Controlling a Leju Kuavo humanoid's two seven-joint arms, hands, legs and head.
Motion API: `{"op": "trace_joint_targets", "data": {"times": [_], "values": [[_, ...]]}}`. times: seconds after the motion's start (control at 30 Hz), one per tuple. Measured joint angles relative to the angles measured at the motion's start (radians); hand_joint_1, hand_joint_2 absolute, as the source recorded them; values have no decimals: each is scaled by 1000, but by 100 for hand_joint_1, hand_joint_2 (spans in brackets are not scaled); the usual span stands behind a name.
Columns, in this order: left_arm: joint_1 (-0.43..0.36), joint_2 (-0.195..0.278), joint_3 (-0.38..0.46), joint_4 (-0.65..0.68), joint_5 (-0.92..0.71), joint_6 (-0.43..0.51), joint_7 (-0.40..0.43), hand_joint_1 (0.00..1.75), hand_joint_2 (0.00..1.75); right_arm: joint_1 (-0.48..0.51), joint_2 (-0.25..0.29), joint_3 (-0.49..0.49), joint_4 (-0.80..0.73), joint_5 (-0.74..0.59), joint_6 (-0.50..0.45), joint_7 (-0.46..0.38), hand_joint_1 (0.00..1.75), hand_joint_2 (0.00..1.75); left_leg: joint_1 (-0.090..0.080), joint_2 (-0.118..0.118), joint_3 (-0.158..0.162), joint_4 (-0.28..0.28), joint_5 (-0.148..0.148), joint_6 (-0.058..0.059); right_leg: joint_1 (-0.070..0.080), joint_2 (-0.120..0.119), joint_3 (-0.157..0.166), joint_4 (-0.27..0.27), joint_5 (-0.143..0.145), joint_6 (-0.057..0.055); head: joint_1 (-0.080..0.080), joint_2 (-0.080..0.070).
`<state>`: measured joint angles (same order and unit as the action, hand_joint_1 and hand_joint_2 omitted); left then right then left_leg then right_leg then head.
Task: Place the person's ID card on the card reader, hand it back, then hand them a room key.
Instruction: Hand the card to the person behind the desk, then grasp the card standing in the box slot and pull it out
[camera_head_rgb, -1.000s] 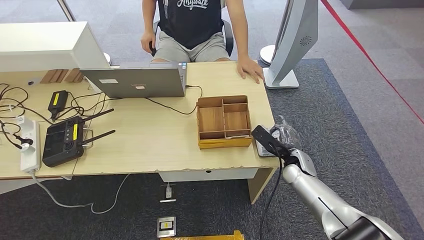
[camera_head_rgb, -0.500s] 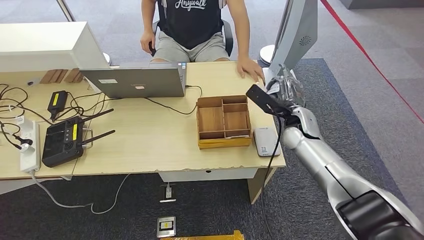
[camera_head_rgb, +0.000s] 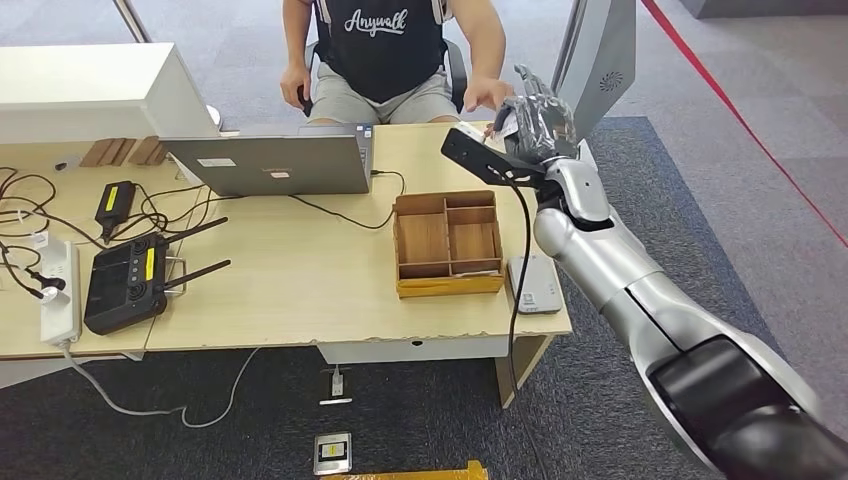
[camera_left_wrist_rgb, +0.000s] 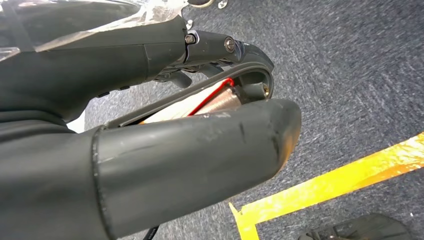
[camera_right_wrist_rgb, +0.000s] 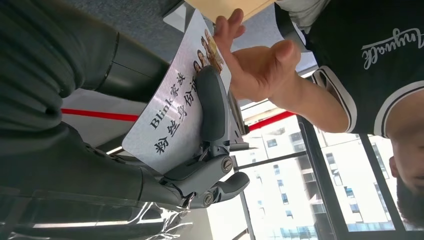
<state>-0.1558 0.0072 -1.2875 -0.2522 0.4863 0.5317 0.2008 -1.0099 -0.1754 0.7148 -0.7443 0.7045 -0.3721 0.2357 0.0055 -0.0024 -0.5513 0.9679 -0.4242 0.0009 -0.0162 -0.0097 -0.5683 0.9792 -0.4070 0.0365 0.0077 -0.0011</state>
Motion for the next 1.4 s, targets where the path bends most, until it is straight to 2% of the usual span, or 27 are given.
{"op": "trace_joint_targets", "data": {"times": [0.23, 0.5, 0.53, 0.63, 0.67, 0.97, 1.07, 1.2, 1.4], "values": [[-5, 1, -17, 0, -14, -7, 12, 0, 0, -36, 38, 24, 112, 41, -1, 34, 175, 175, 0, 0, 0, 0, 0, 0, 0, 0, 0, 0, 0, 0, 0, 0], [-6, 5, -22, 0, -10, -8, 11, 0, 0, -65, 62, 40, 224, 28, -4, 51, 173, 175, 0, 0, 0, 0, 0, 0, 0, 0, 0, 0, 0, 0, 0, 0], [-5, 5, -22, 0, -9, -8, 11, 0, 0, -67, 63, 40, 235, 23, -4, 51, 146, 175, 0, 0, 0, 0, 0, 0, 0, 0, 0, 0, 0, 0, 0, 0], [-4, 6, -22, 0, -8, -8, 12, 0, 0, -69, 65, 40, 259, 10, -6, 46, 18, 175, 0, 0, 0, 0, 0, 0, 0, 0, 0, 0, 0, 0, 0, 0], [-4, 6, -22, 0, -8, -9, 13, 0, 0, -69, 65, 39, 265, 8, -8, 44, 2, 175, 0, 0, 0, 0, 0, 0, 0, 0, 0, 0, 0, 0, 0, 0], [-4, 6, -22, 0, -14, -8, 17, 0, 0, -68, 64, 31, 307, -16, -51, 10, 0, 175, 0, 0, 0, 0, 0, 0, 0, 0, 0, 0, 0, 0, 0, 0], [-17, -2, -21, 1, -5, -11, 43, 0, 0, -68, 71, 21, 313, -43, -66, -42, 0, 175, 0, 0, 0, 0, 0, 0, 0, 0, -1, 0, 0, 0, 0, 0], [-75, -32, -21, 2, 0, -25, 103, 0, 0, -68, 105, 3, 311, -102, -78, -118, 0, 175, 0, 0, 0, 0, 1, 0, 0, 0, 0, 0, 1, 0, 0, 0], [-94, -48, -19, 3, 6, -27, 105, 0, 0, -39, 128, -28, 254, -200, -62, -197, 0, 175, 0, 0, 1, 0, 1, 0, 0, 0, 0, 0, 1, 0, 0, 0]]}}
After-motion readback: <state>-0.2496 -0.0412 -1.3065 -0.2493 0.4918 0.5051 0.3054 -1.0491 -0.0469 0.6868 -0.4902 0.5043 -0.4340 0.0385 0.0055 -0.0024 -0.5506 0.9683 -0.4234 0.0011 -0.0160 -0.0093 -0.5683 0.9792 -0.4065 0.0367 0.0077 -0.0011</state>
